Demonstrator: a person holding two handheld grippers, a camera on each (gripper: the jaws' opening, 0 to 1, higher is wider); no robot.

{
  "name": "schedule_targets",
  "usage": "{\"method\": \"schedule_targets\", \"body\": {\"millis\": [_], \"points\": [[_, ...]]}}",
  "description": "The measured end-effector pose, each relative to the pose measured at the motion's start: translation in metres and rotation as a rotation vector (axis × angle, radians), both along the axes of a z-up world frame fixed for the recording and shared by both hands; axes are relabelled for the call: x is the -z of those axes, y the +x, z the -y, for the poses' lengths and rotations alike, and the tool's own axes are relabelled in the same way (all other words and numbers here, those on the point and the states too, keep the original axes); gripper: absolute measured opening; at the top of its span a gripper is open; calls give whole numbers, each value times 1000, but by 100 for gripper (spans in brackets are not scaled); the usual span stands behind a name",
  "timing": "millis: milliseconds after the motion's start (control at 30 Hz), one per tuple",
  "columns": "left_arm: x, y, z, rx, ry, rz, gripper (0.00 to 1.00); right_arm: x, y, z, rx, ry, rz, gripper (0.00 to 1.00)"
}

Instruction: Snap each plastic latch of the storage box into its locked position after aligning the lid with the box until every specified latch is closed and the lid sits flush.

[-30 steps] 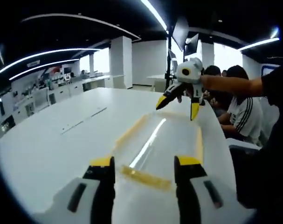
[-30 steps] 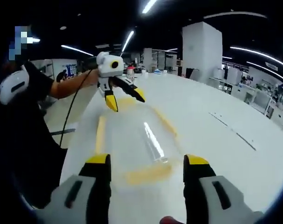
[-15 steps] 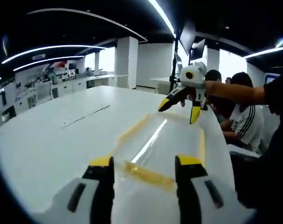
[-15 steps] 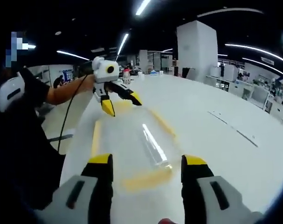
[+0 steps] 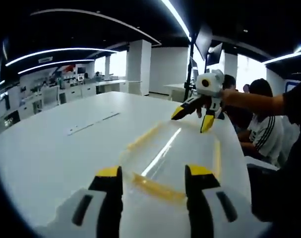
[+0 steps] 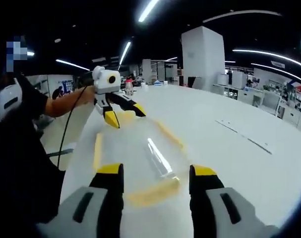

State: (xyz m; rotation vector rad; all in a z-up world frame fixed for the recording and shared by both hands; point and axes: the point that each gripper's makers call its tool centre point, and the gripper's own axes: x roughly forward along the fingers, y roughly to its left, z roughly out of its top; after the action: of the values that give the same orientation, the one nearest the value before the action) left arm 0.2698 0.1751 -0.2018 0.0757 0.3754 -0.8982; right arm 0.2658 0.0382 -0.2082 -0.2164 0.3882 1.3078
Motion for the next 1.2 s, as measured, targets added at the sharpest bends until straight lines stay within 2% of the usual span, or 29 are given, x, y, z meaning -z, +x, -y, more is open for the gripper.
{"method": "schedule_targets", "body": {"millis": [167,233,267,367,400,467,533,600,633,733,767,800,900,933,1033,1100,1200], "points": [[0,-1,-1,-1,-53,37,50,-1,-5,-2,-12,11,14,59],[-2,0,-1,6,-60,55,50,-6,-8,-5,-51,-3,101,58],[-4,-1,0,23,-57,77,50,-7,-9,-5,-61,-13,124,59],[-13,-6,6,87,-70,132,51,-11,-18,-7,-100,-1,125,60],[-16,-6,5,80,-81,138,51,-12,-22,-8,-117,1,127,60],[-24,-8,6,94,-100,157,51,-14,-26,-10,-145,2,167,59],[-30,-9,7,102,-114,175,49,-13,-35,-12,-180,11,146,59],[-33,-15,12,133,-123,184,46,-13,-43,-15,-216,21,154,59],[-30,-24,19,182,-106,186,45,-12,-46,-15,-231,17,153,60],[-27,-34,27,236,-84,196,45,-8,-56,-16,-286,6,161,64],[-27,-38,31,271,-74,226,45,-6,-59,-16,-305,-5,176,65],[-28,-41,34,296,-68,250,45,-5,-61,-16,-322,-16,196,67],[-26,-49,36,339,-64,257,46,4,-70,-16,-397,-92,302,73],[-26,-51,36,356,-44,285,46,6,-72,-16,-408,-113,329,75],[-18,-60,35,418,57,344,50,22,-74,-13,-444,-263,468,78],[-12,-65,34,447,118,366,53,27,-67,-10,-448,-291,510,78],[-4,-67,32,446,164,347,54,31,-62,-10,-437,-341,571,79]]}}
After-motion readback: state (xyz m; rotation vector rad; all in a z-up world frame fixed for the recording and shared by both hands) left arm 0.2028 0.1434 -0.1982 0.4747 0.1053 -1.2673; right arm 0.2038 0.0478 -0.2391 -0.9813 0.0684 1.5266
